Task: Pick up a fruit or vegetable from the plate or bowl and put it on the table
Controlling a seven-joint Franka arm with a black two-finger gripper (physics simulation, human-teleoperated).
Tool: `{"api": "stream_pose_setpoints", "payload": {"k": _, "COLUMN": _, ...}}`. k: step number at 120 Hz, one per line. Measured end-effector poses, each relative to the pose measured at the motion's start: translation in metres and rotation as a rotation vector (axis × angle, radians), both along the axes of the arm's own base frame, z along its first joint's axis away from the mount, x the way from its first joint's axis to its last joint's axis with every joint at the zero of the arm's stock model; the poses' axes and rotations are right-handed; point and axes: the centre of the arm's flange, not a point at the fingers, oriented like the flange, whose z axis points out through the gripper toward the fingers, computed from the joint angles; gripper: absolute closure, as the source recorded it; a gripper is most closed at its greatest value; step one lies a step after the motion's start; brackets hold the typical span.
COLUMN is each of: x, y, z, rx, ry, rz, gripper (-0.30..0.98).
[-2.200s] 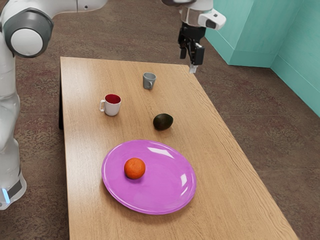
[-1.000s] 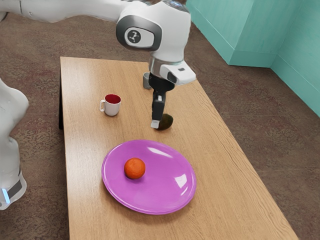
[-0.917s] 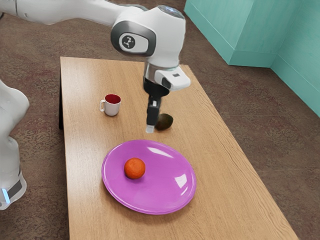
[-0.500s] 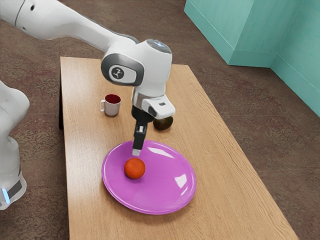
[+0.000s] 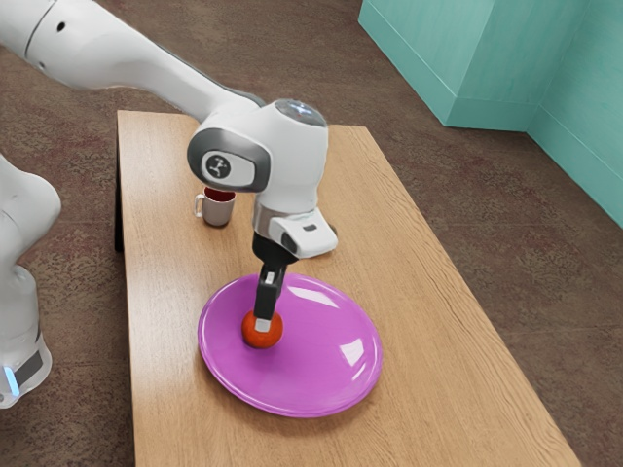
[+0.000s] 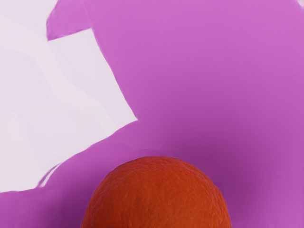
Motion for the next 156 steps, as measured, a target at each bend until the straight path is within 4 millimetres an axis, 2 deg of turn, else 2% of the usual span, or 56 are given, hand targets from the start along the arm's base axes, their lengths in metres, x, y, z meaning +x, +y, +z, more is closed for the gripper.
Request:
{"api": "stream_pose_setpoints", "payload": {"k": 56, "x": 0.005, "y": -0.008, "z": -0.042, "rx": 0.012, "ry": 0.027, "rz": 0.004, "gripper": 0.00}}
{"api": "stream_pose_setpoints", "payload": {"k": 75, "x": 0.006, "y": -0.009, "z": -0.043, "rx": 0.004, "ry": 0.016, "rz": 0.009, "gripper": 0.28}}
{"api": "stream_pose_setpoints", "payload": {"k": 84, "x": 0.009, "y": -0.010, "z": -0.040, "rx": 0.000, "ry": 0.008, "rz": 0.012, "gripper": 0.32}}
{"api": "stream_pose_setpoints", "payload": {"k": 90, "x": 0.015, "y": -0.014, "z": -0.030, "rx": -0.010, "ry": -0.009, "rz": 0.015, "gripper": 0.33}}
{"api": "stream_pose_setpoints", "payload": {"k": 106, "x": 0.062, "y": -0.031, "z": 0.021, "rx": -0.026, "ry": -0.071, "rz": 0.028, "gripper": 0.33}}
{"api": "stream_pose_setpoints", "payload": {"k": 116, "x": 0.106, "y": -0.040, "z": 0.059, "rx": -0.031, "ry": -0.117, "rz": 0.048, "gripper": 0.33}}
{"api": "stream_pose_setpoints", "payload": {"k": 128, "x": 0.163, "y": -0.053, "z": 0.087, "rx": -0.015, "ry": -0.147, "rz": 0.071, "gripper": 0.33}}
{"api": "stream_pose_setpoints", "payload": {"k": 135, "x": 0.202, "y": -0.067, "z": 0.093, "rx": 0.005, "ry": -0.162, "rz": 0.078, "gripper": 0.32}}
{"api": "stream_pose_setpoints", "payload": {"k": 140, "x": 0.223, "y": -0.080, "z": 0.093, "rx": 0.015, "ry": -0.166, "rz": 0.074, "gripper": 0.32}}
{"api": "stream_pose_setpoints", "payload": {"k": 147, "x": 0.239, "y": -0.093, "z": 0.082, "rx": 0.029, "ry": -0.146, "rz": 0.068, "gripper": 0.31}}
{"api": "stream_pose_setpoints", "payload": {"k": 156, "x": 0.250, "y": -0.100, "z": 0.061, "rx": 0.045, "ry": -0.104, "rz": 0.064, "gripper": 0.31}}
